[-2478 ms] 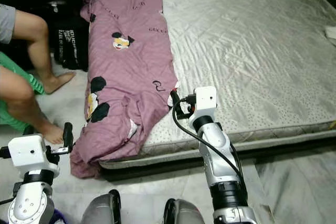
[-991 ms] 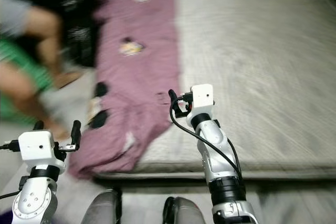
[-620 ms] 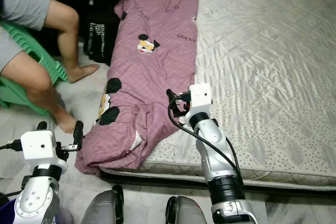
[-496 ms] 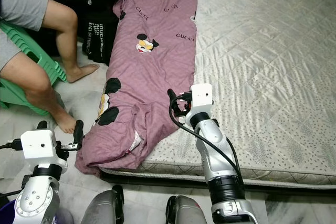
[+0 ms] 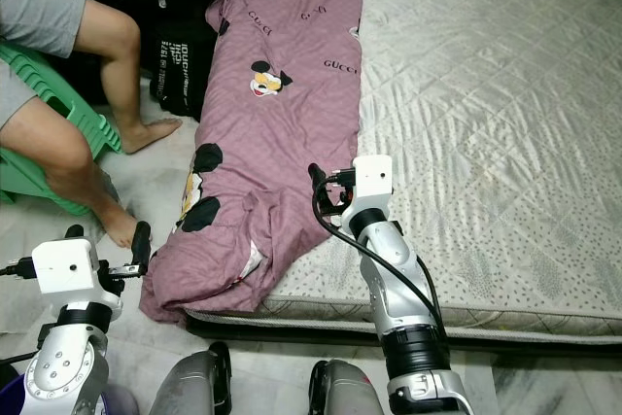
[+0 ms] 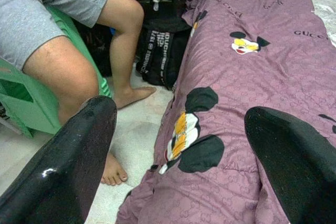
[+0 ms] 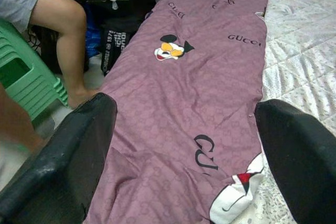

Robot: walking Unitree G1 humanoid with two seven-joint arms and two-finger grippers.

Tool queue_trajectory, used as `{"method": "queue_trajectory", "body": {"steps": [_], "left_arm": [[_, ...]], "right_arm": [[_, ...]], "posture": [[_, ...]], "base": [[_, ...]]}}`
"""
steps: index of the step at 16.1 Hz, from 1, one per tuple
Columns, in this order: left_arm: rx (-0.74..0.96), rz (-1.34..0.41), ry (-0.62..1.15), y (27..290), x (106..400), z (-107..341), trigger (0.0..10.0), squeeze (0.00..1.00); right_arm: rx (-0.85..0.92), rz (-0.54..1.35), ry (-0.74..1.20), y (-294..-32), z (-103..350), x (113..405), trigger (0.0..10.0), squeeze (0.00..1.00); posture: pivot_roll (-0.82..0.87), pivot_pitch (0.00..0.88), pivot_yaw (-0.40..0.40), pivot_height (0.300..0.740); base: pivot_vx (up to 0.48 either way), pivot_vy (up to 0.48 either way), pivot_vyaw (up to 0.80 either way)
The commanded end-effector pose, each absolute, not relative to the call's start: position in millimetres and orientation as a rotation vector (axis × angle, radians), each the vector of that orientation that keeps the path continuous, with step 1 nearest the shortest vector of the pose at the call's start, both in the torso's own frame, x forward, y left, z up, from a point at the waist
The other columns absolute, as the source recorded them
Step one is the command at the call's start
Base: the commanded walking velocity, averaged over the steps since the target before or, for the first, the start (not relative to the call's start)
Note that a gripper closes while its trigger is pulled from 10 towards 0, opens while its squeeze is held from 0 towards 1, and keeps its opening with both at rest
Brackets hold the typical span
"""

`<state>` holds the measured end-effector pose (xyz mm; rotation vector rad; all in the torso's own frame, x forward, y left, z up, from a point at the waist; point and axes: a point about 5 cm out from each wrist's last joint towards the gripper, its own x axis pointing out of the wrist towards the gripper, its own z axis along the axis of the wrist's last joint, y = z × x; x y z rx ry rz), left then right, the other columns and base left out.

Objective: Clean up the room

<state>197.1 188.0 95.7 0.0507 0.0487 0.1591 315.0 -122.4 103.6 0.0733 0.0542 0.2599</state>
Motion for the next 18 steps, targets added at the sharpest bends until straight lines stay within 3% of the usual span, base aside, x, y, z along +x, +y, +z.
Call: {"method": "queue_trajectory", "body": {"steps": [1, 10, 18], "left_arm": [[0.057, 0.166, 0.070, 191.2, 194.5, 93.2, 10.0, 0.00], [0.049, 0.182, 0.067, 192.6, 197.6, 93.3, 10.0, 0.00], [0.022, 0.244, 0.062, 199.1, 199.0, 94.2, 10.0, 0.00]], "right_arm": [[0.083, 0.256, 0.060, -124.8, 103.4, 315.5, 10.0, 0.00], [0.089, 0.277, 0.061, -121.9, 103.2, 317.1, 10.0, 0.00], [0.090, 0.303, 0.076, -115.6, 100.6, 317.4, 10.0, 0.00]], "posture": [[0.01, 0.189, -0.053, 0.700], [0.01, 0.181, -0.055, 0.635], [0.01, 0.175, -0.057, 0.635]], "base": [[0.000, 0.000, 0.00], [0.000, 0.000, 0.00], [0.000, 0.000, 0.00]]}}
